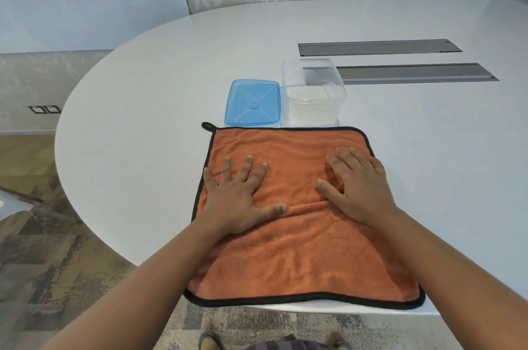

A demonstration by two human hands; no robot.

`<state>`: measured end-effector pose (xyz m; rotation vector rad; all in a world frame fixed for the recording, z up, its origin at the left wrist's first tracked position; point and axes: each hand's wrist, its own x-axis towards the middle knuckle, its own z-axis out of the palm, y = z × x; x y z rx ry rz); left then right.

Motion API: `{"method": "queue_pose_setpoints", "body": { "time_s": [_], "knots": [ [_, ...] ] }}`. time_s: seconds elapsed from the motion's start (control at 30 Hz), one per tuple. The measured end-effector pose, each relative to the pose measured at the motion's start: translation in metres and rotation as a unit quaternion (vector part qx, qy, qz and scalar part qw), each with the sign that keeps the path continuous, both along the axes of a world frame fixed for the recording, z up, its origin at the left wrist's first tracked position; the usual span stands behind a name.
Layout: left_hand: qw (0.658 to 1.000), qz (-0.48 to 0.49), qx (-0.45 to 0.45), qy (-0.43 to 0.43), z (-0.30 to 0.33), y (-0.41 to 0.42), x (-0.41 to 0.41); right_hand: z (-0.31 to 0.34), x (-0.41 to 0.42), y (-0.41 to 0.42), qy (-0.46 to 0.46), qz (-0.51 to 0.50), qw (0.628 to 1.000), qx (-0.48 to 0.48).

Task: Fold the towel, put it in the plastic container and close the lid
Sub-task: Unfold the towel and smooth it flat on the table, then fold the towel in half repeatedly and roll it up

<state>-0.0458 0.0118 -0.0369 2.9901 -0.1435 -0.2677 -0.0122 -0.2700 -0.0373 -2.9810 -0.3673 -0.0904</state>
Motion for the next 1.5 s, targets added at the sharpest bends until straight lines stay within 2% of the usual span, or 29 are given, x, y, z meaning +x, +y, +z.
{"method": "queue_pose_setpoints", "body": {
  "time_s": [0.07,0.13,0.2,0.37,0.6,0.67,0.77,0.87,0.93,1.07,1.2,1.27,1.4,1.5],
  "knots": [
    [0.999,0.004,0.001,-0.037,0.004,-0.003,0.0,-0.001,-0.009,0.003,-0.029,0.014,0.999,0.017],
    [0.994,-0.033,0.002,-0.106,0.009,-0.011,-0.003,-0.001,-0.015,0.004,-0.005,0.03,0.999,0.015],
    [0.988,-0.089,-0.006,-0.129,0.013,-0.022,-0.007,0.0,-0.018,0.004,0.03,0.04,0.999,-0.004],
    [0.992,-0.129,0.011,-0.005,0.002,-0.036,-0.01,0.002,-0.018,0.0,0.108,0.061,0.991,-0.052],
    [0.99,-0.137,0.011,0.035,0.003,-0.032,-0.005,0.008,-0.012,-0.005,0.179,0.068,0.979,-0.063],
    [0.994,-0.107,-0.022,0.023,0.009,-0.03,0.0,0.01,-0.009,-0.006,0.175,0.063,0.981,-0.05],
    [0.992,-0.039,-0.099,-0.062,0.013,-0.015,0.021,0.01,0.002,-0.006,0.108,0.027,0.994,0.025],
    [0.97,0.04,-0.207,-0.121,0.01,0.006,0.05,0.006,0.017,-0.01,0.021,0.004,0.993,0.116],
    [0.958,0.101,-0.236,-0.127,0.011,0.017,0.065,0.001,0.028,-0.013,-0.011,-0.009,0.987,0.158],
    [0.938,0.168,-0.267,-0.146,0.019,0.034,0.088,0.003,0.053,-0.015,-0.009,-0.065,0.982,0.177],
    [0.9,0.276,-0.321,-0.105,0.02,0.049,0.106,0.006,0.075,-0.019,0.023,-0.129,0.968,0.215],
    [0.887,0.301,-0.34,-0.088,0.019,0.053,0.113,0.008,0.082,-0.021,0.047,-0.151,0.96,0.232],
    [0.898,0.304,-0.31,-0.069,0.019,0.058,0.124,0.01,0.097,-0.024,0.086,-0.182,0.949,0.242],
    [0.887,0.325,-0.324,-0.043,0.024,0.056,0.127,0.008,0.108,-0.028,0.114,-0.209,0.936,0.26]
  ]
}}
